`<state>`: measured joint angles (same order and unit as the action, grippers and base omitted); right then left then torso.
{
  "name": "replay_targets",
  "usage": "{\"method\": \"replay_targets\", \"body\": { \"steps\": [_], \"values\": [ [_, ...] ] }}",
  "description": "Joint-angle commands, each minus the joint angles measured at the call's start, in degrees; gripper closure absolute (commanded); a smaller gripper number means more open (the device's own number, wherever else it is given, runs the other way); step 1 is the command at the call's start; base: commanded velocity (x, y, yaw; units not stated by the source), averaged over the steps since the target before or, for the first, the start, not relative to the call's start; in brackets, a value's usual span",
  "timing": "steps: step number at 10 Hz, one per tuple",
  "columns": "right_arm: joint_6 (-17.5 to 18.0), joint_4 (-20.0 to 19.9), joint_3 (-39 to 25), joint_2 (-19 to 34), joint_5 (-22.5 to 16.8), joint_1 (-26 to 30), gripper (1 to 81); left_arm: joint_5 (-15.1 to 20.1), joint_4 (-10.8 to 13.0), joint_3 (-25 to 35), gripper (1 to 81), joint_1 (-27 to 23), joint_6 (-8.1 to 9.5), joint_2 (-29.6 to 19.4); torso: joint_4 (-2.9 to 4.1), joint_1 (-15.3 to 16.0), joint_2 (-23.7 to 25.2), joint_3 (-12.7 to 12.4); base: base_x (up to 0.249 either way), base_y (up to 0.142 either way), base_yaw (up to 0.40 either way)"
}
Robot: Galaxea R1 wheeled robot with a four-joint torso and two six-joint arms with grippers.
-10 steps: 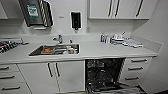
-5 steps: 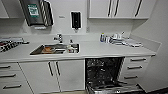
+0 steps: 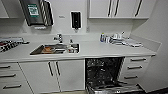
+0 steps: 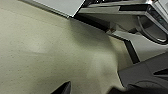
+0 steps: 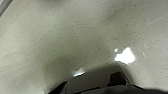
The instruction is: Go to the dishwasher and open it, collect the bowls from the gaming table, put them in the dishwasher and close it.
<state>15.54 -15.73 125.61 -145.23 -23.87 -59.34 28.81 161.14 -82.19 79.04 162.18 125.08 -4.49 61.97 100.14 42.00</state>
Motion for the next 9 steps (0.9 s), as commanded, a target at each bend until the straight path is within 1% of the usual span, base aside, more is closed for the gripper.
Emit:
{"method": "replay_targets", "body": {
  "steps": [1,3,4,6,7,8,9],
  "values": [
    [-6.4,-0.9,-1.3,1.8,1.6,1.8,1.0,3.5,3.9,-9.7,1.0,-0.8,2.82,2.6,0.00,0.0,0.0,0.0,0.000,0.000,0.000],
    [-11.2,-0.9,-2.3,1.7,4.9,-1.6,1.0,3.4,3.9,-17.5,1.0,1.5,2.82,6.9,0.00,0.0,0.0,0.0,0.000,0.000,0.000],
    [-12.8,-0.9,-2.7,1.6,6.3,-3.4,1.0,3.4,3.9,-20.6,1.0,2.7,2.82,8.3,0.00,0.0,0.0,0.0,0.000,0.000,0.000],
    [-15.5,-0.4,-2.2,0.6,9.2,-6.4,1.0,3.1,3.9,-29.6,1.0,4.5,2.82,12.9,0.00,0.0,0.0,0.0,0.000,0.000,0.000],
    [-17.6,-0.4,-1.9,0.3,10.9,-8.2,1.0,1.9,3.9,-34.5,1.0,5.4,2.82,15.8,0.00,0.0,0.0,0.0,0.000,0.000,0.000],
    [-18.8,-0.3,-2.0,0.2,12.6,-9.9,1.0,0.4,3.9,-37.1,1.0,6.1,2.82,17.9,0.00,0.0,0.0,0.0,0.000,0.000,0.000],
    [-20.3,-0.3,-1.8,-0.1,14.0,-11.4,1.0,-1.8,3.9,-39.1,1.0,6.4,2.82,19.7,0.00,0.0,0.0,0.0,0.000,0.000,0.000]
  ]
}}
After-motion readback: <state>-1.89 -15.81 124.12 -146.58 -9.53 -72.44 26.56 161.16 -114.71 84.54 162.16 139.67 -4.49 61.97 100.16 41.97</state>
